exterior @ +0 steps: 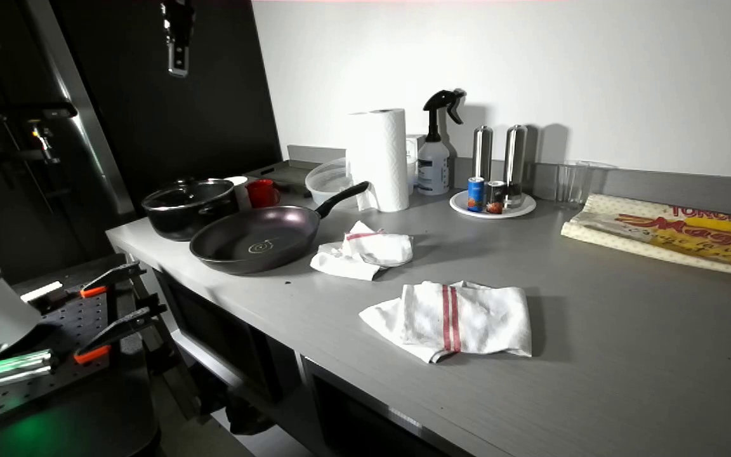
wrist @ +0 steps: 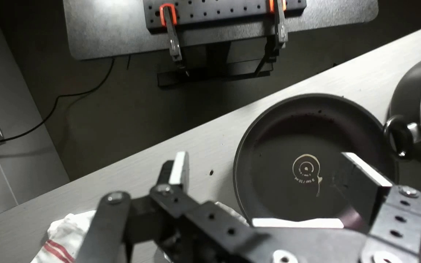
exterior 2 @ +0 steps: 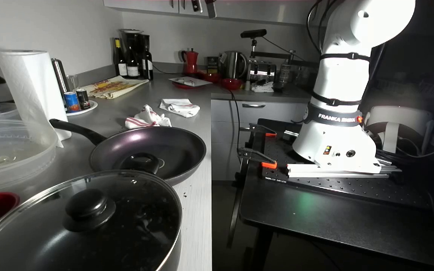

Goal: Use the left towel to wipe the pan

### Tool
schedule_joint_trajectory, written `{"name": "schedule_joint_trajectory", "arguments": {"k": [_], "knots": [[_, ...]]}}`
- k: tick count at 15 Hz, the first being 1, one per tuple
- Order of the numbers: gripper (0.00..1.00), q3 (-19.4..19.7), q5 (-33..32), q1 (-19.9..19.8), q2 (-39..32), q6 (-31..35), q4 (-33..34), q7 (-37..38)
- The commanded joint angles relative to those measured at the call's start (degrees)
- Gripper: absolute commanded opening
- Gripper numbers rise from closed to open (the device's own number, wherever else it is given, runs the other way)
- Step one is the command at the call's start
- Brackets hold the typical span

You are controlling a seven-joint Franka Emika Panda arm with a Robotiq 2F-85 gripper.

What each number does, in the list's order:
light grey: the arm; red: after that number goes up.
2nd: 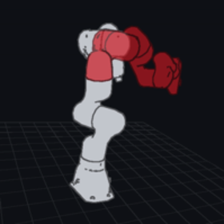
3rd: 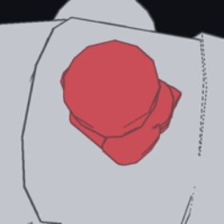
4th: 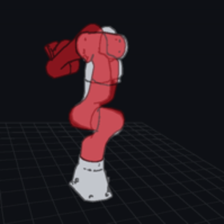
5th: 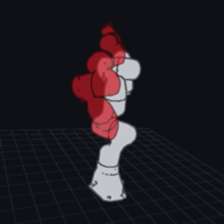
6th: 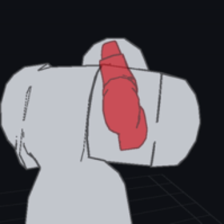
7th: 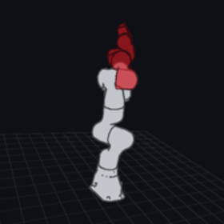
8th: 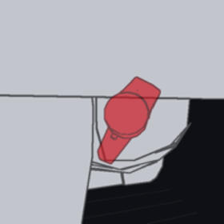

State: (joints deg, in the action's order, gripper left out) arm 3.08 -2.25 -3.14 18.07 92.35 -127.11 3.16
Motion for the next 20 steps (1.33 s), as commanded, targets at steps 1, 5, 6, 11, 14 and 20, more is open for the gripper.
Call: {"name": "schedule_joint_trajectory", "arguments": {"k": [1,5,6,11,14,20], "knots": [[1.00,0.5,-0.2,-0.6,-12.6,1.7,10.3,-0.1],[1.00,0.5,0.2,-0.7,-22.7,7.1,17.1,1.8],[1.00,0.5,0.4,-0.7,-25.2,8.8,18.7,2.2],[1.00,0.7,2.8,-1.1,-36.7,14.1,26.3,2.8],[1.00,0.9,4.1,-1.6,-42.4,16.2,30.6,4.0],[1.00,1.0,8.6,-3.5,-51.3,16.2,38.2,5.1]]}}
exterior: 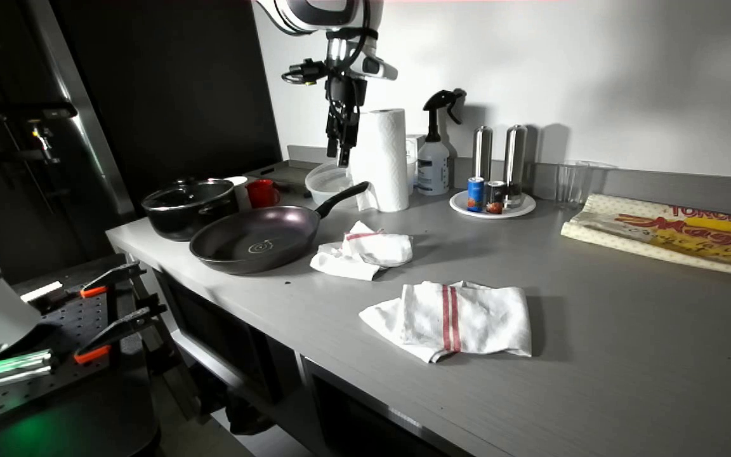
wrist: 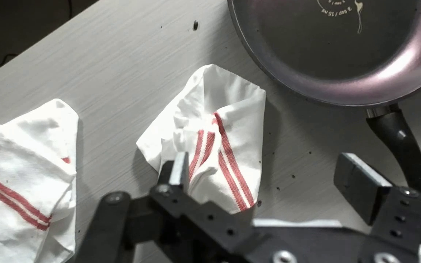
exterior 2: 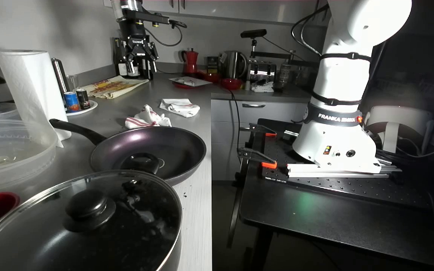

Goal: Use the left towel to wipe the pan

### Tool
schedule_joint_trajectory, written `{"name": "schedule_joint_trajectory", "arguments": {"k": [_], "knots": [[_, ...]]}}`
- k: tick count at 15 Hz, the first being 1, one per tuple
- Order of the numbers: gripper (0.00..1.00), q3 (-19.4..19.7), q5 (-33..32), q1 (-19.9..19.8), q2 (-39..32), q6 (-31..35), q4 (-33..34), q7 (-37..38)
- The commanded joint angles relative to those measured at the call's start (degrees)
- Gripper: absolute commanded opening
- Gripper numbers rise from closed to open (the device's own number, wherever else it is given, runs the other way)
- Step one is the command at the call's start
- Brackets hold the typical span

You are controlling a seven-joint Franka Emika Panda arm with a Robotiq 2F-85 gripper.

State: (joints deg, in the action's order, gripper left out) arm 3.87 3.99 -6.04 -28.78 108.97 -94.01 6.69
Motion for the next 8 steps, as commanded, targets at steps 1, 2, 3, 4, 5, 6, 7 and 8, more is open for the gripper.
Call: {"name": "schedule_joint_trajectory", "arguments": {"k": [1,2,3,4,5,6,7,8], "knots": [[1.00,0.2,2.9,-0.9,-5.7,-0.5,6.0,1.8],[1.00,0.2,3.2,-1.1,-6.9,-0.4,6.8,2.3],[1.00,0.4,3.4,-1.2,-8.1,-0.1,7.5,2.9],[1.00,0.4,3.7,-1.5,-9.3,-0.4,8.4,3.1],[1.00,0.5,3.8,-1.5,-10.5,-0.2,9.0,3.7],[1.00,0.7,3.7,-1.6,-11.7,-0.1,9.8,4.3],[1.00,0.9,3.6,-1.7,-13.0,-0.2,10.6,4.8],[1.00,1.1,3.5,-1.7,-14.2,0.0,11.4,5.7]]}}
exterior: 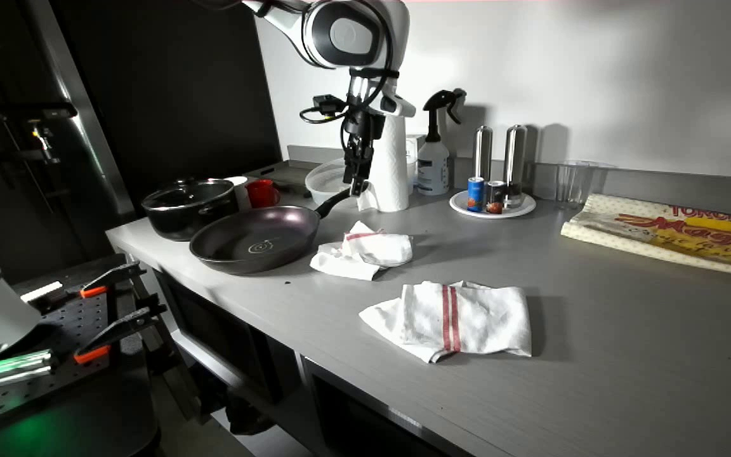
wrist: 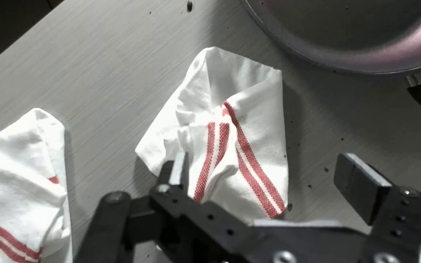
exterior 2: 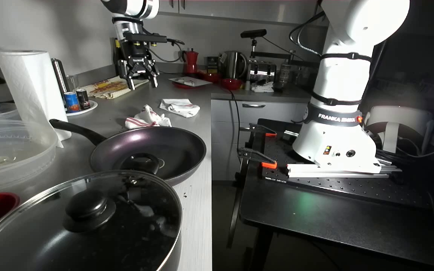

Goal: Use the left towel to wipe the pan

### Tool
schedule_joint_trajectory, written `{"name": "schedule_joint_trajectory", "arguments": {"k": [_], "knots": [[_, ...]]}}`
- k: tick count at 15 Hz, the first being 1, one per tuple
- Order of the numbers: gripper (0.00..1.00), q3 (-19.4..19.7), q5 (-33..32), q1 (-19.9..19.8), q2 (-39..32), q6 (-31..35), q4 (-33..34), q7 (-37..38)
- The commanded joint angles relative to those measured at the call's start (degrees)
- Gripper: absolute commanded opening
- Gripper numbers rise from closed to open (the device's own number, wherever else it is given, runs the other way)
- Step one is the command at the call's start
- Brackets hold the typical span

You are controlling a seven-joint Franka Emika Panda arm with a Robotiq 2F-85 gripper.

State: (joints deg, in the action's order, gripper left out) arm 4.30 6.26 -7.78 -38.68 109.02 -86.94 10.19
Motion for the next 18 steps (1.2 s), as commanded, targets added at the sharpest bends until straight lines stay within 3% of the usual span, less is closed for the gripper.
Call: {"name": "schedule_joint_trajectory", "arguments": {"k": [1,14,15,16,18], "knots": [[1.00,0.7,1.3,-0.1,-5.5,-0.1,5.3,2.5],[1.00,2.8,1.5,-1.6,-19.5,-1.9,16.8,11.8],[0.75,2.8,1.4,-1.6,-20.0,-1.8,17.4,12.0],[0.74,2.8,1.5,-1.7,-20.4,-1.8,18.0,12.2],[0.60,2.7,1.3,-1.6,-20.8,-1.4,18.8,12.3]]}}
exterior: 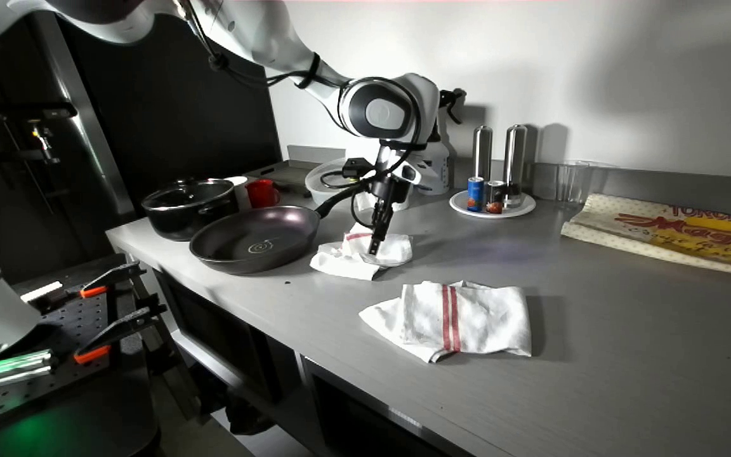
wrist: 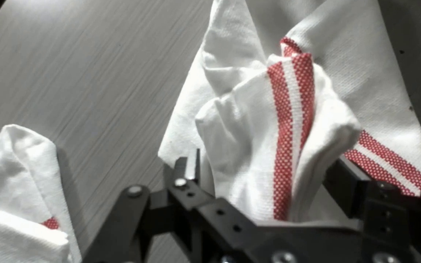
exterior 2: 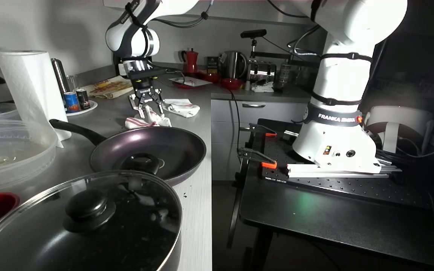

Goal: Use the left towel to wipe the pan

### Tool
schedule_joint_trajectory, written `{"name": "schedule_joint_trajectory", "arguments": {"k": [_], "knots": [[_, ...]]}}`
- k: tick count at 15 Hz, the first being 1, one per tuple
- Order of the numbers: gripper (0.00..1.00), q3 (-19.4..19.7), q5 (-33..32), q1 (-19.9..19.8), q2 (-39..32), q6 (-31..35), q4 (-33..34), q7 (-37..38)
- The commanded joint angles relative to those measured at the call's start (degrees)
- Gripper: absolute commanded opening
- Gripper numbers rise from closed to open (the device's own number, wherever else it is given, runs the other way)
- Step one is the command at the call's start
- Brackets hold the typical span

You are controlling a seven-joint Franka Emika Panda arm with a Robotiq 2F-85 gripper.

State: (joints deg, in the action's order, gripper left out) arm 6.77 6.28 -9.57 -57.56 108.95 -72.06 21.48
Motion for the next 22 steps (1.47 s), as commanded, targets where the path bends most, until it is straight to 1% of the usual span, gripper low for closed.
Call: {"name": "schedule_joint_trajectory", "arguments": {"k": [1,3,6,8,10,11,14,18,22], "knots": [[0.51,0.1,1.3,0.2,-2.1,-1.3,4.3,1.0],[0.38,0.0,1.3,0.3,-2.1,-1.2,5.0,0.9],[0.14,-0.3,1.5,0.2,-1.7,-1.0,5.4,0.5],[0.01,-0.6,1.6,0.1,-1.5,-0.9,5.7,0.2],[0.00,-0.9,1.8,0.1,-1.3,-1.0,6.0,-0.1],[0.03,-1.0,1.9,0.1,-1.1,-0.9,5.9,-0.2],[0.03,-1.7,2.0,0.5,1.7,0.5,3.8,-1.3],[0.03,-2.0,1.1,1.9,9.0,4.0,-1.9,-3.2],[0.03,-2.5,0.0,4.0,18.6,6.8,-10.3,-6.6]]}}
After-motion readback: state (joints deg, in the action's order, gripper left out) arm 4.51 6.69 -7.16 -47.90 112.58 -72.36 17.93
